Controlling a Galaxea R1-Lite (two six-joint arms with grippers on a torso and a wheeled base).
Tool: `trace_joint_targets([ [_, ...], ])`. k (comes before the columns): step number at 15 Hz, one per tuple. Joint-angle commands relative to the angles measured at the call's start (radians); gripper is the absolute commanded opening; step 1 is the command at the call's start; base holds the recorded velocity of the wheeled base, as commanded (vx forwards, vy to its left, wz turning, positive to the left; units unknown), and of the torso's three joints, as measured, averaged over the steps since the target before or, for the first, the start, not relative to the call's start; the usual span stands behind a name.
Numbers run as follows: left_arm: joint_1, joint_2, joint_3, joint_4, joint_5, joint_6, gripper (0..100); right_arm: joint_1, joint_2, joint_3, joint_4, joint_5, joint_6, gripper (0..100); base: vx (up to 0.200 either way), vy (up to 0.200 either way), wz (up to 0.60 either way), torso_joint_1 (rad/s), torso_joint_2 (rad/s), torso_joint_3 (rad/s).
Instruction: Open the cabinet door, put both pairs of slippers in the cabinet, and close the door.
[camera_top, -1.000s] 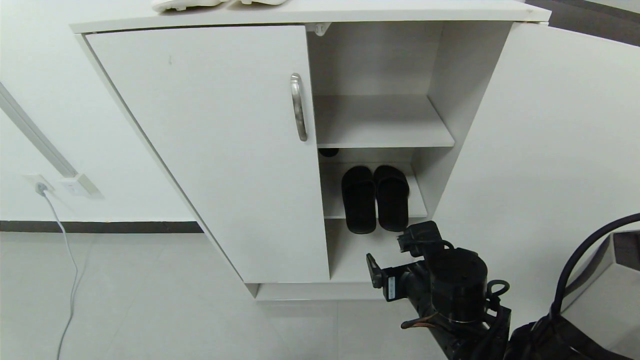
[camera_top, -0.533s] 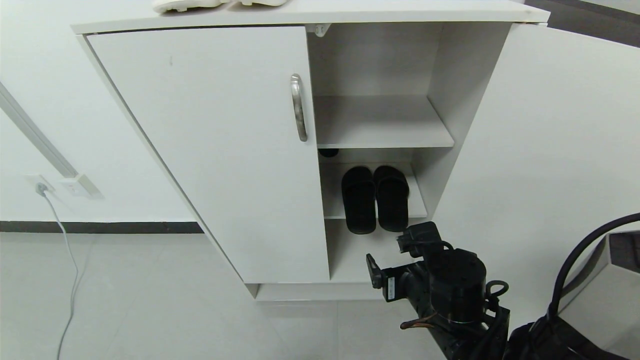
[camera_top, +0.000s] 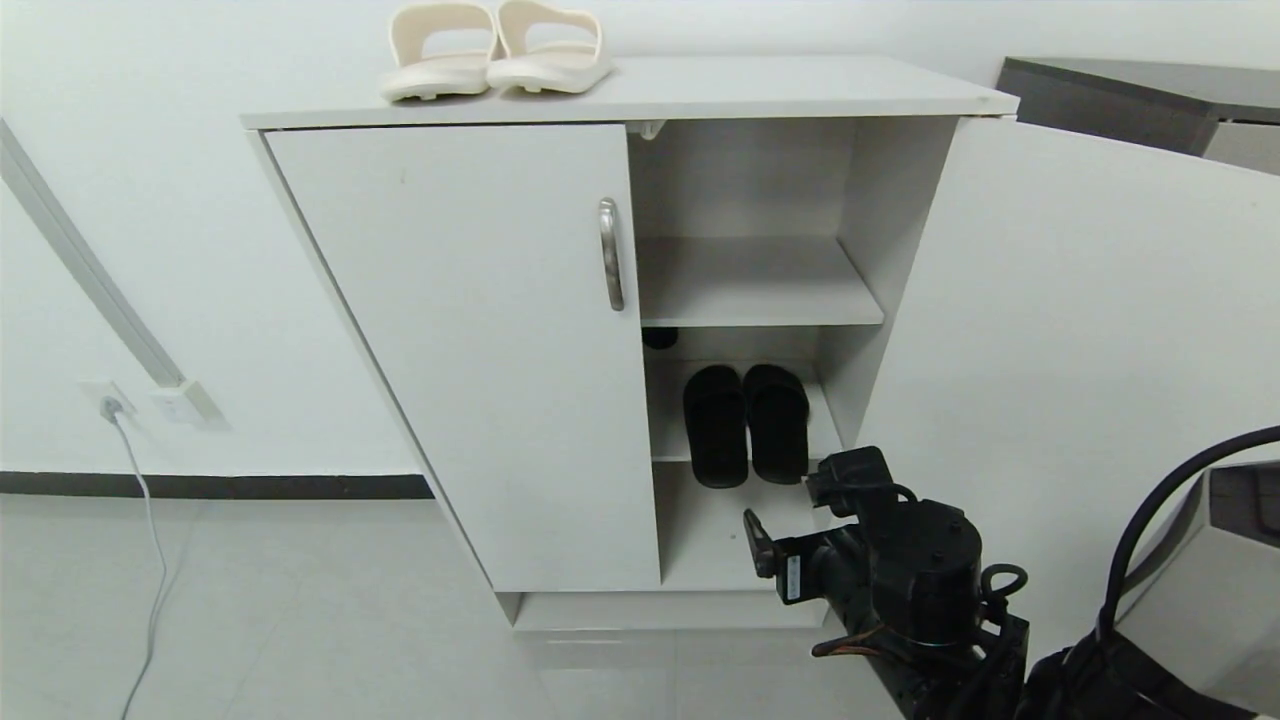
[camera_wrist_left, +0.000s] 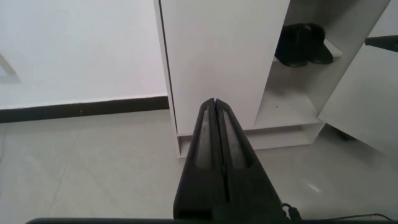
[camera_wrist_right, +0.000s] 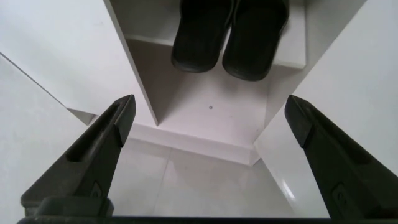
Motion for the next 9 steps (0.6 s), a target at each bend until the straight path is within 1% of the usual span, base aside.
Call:
trace_joint_targets([
  [1, 0.0, 0.001, 0.002, -0.001, 0.0, -0.001, 0, 0.001, 0.007, 0.002, 0.0, -0.001, 0.0, 100, 0.0, 0.0, 0.0, 0.007, 0.0, 0.203],
  [6, 0.0, 0.001, 0.0, 0.0, 0.0, -0.001, 0, 0.001, 0.034, 0.01, -0.074, 0.003, -0.017, 100, 0.0, 0.0, 0.0, 0.002, 0.01, 0.189],
  [9, 0.0, 0.001, 0.0, 0.0, 0.0, -0.002, 0, -0.01, 0.042, 0.013, -0.109, 0.029, -0.031, 100, 0.0, 0.0, 0.0, -0.001, 0.0, 0.025],
])
